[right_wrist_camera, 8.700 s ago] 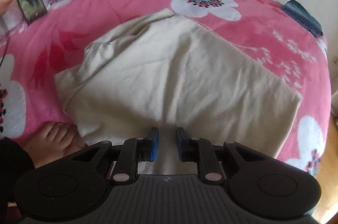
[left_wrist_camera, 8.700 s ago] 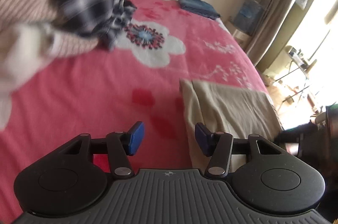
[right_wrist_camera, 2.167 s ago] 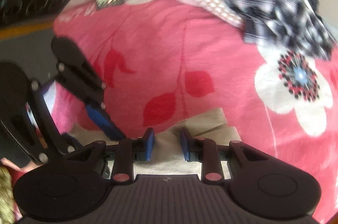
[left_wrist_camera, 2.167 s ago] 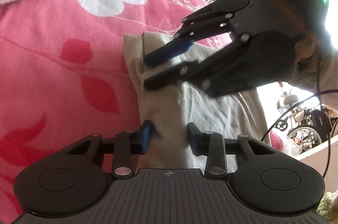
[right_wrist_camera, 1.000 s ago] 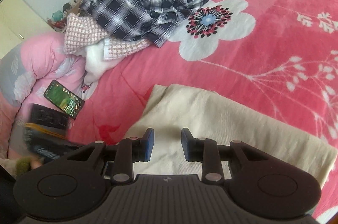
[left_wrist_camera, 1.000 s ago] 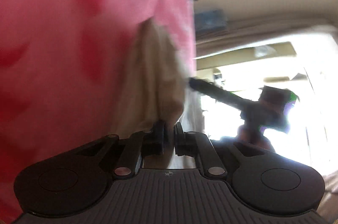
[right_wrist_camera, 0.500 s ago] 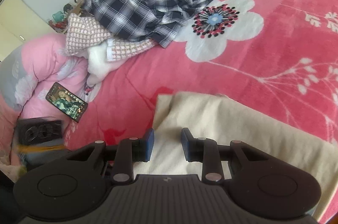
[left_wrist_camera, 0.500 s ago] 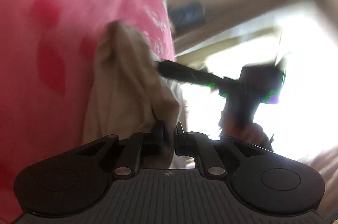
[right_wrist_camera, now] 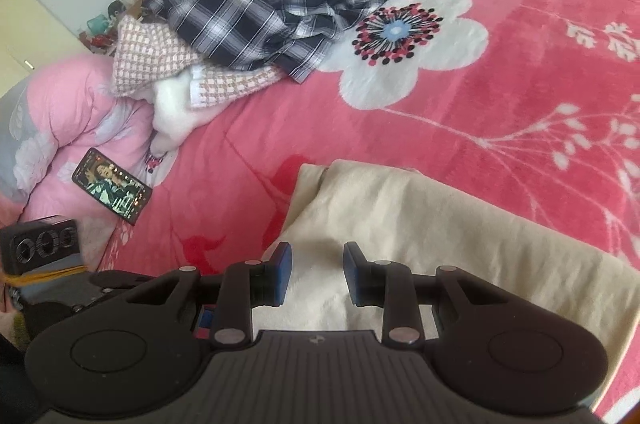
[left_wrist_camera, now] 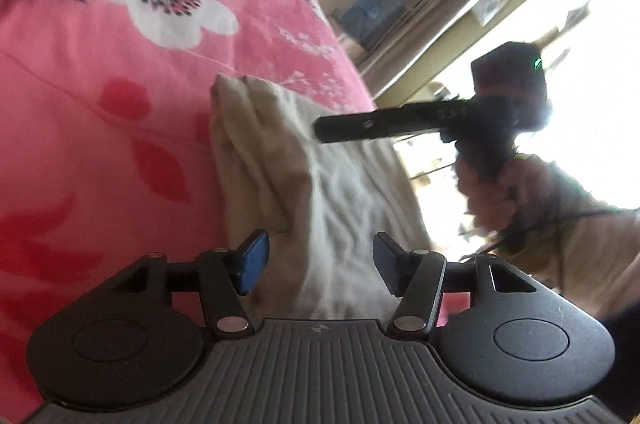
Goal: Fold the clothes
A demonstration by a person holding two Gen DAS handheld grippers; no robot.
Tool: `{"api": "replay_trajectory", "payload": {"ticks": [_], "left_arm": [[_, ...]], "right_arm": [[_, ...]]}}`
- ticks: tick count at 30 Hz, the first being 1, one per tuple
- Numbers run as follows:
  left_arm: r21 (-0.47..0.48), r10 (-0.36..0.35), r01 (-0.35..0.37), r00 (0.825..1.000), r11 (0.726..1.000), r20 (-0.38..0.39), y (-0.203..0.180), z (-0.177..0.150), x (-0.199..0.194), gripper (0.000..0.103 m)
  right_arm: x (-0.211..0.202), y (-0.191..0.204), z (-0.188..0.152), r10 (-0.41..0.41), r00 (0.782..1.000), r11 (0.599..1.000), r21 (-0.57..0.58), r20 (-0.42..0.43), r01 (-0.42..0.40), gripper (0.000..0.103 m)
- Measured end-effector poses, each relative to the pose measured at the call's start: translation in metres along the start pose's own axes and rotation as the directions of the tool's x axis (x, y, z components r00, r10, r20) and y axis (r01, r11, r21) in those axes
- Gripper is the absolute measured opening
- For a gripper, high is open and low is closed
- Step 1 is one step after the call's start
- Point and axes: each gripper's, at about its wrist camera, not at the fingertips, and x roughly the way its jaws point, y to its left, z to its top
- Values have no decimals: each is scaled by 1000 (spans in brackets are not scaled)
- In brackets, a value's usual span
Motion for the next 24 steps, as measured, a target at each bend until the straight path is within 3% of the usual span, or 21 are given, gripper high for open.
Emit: {"api": "replay_trajectory", "payload": {"ticks": [7,10,13,17,21,22,24], "left_arm": [[127,64,-73,996,989,69,-20,-7,-4,52],[183,95,-104,994,978,57,-28,-14,4,46],[241,143,-148,989,959,39,-36,-23,12,40],[308,265,-259,964,915,22,-40,-33,27,28],[293,243,-246,969,924,45,-39,-39,21,15],[249,214,-217,976,944,41,-34,-38,19,12],[68,89,-91,996,994,26,-13,-31,11,10]], "right_arm": [[-20,22,5,-41,999,998,-42,16,42,31],[-27,31,8,-62,998,996,-59,27,64,31],[-34,37,8,-86,996,994,-64,37,88,31],[-44,43,2,-116,992,991,-60,52,119,31],[-49,44,-6,-147,988,988,-47,53,149,31],[-49,44,-7,-152,987,987,-42,51,155,31],[-48,42,-10,-163,986,986,-32,45,164,31]]}}
